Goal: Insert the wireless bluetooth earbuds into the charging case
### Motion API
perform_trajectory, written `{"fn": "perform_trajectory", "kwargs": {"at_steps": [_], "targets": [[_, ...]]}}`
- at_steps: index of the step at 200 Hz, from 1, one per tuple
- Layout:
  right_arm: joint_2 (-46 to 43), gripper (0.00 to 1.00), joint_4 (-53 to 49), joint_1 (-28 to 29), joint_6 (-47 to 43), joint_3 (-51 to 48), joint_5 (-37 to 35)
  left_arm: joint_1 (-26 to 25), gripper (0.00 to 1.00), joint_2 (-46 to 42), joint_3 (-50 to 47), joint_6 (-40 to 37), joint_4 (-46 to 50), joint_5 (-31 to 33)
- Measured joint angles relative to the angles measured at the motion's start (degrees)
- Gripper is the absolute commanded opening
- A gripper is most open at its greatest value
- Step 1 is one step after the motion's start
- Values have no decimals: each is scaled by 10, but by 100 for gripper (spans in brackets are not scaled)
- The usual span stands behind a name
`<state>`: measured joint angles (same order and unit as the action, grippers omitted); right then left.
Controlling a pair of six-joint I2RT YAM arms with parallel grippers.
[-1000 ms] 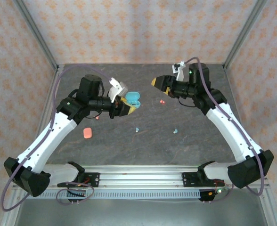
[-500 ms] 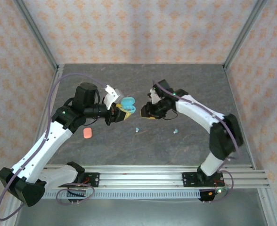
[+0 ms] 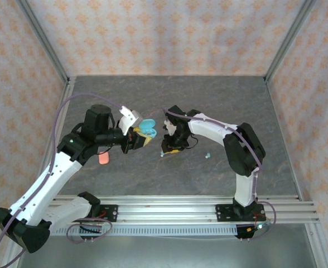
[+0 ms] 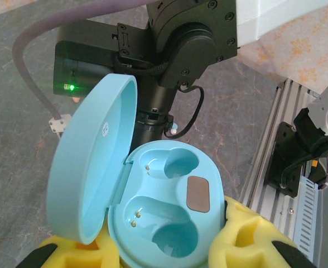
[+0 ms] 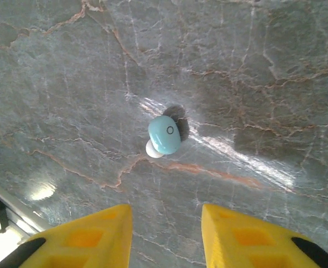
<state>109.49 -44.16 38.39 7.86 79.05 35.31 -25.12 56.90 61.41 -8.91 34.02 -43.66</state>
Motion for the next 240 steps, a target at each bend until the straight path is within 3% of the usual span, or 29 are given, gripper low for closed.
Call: {"fn": "perform_trajectory", "kwargs": {"at_steps": [240], "targets": [[84, 33, 29, 28, -13, 44, -17, 0, 0, 0, -1, 5, 0, 11]]}}
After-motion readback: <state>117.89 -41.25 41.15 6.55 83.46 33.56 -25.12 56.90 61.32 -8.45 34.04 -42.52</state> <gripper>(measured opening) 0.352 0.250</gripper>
